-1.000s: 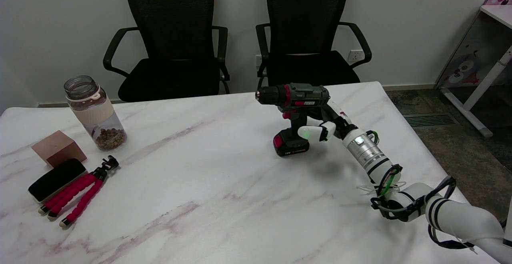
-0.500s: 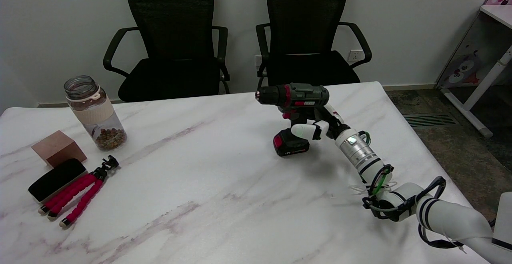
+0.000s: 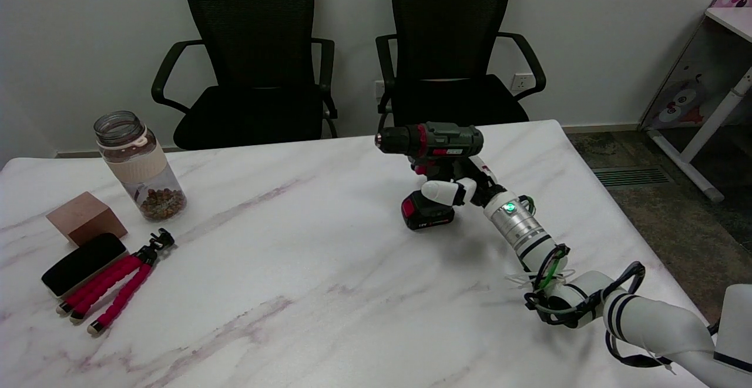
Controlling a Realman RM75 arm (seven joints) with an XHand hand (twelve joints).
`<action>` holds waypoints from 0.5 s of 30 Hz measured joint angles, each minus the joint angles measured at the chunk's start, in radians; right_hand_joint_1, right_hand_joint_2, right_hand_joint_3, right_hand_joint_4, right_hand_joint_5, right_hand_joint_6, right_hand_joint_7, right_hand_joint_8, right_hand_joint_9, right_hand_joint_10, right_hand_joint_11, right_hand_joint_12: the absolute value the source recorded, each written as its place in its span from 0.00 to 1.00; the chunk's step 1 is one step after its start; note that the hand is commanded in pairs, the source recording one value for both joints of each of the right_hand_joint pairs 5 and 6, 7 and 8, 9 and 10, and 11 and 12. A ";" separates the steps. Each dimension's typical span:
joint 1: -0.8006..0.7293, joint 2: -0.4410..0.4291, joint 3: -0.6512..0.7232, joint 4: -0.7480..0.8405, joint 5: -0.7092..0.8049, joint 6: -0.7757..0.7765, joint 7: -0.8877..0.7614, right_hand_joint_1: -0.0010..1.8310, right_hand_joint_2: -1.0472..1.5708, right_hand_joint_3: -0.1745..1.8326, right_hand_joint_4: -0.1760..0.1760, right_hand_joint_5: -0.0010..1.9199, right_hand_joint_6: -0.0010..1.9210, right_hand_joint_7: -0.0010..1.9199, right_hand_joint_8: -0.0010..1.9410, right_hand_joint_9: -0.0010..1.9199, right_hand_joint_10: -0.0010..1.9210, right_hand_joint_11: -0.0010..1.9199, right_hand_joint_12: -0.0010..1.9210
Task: Pick up the power screwdriver.
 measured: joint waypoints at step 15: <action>0.006 -0.012 -0.014 -0.009 -0.001 -0.012 0.029 0.47 0.30 0.53 1.00 0.28 0.28 0.28 0.27 0.19 0.19 0.28 0.28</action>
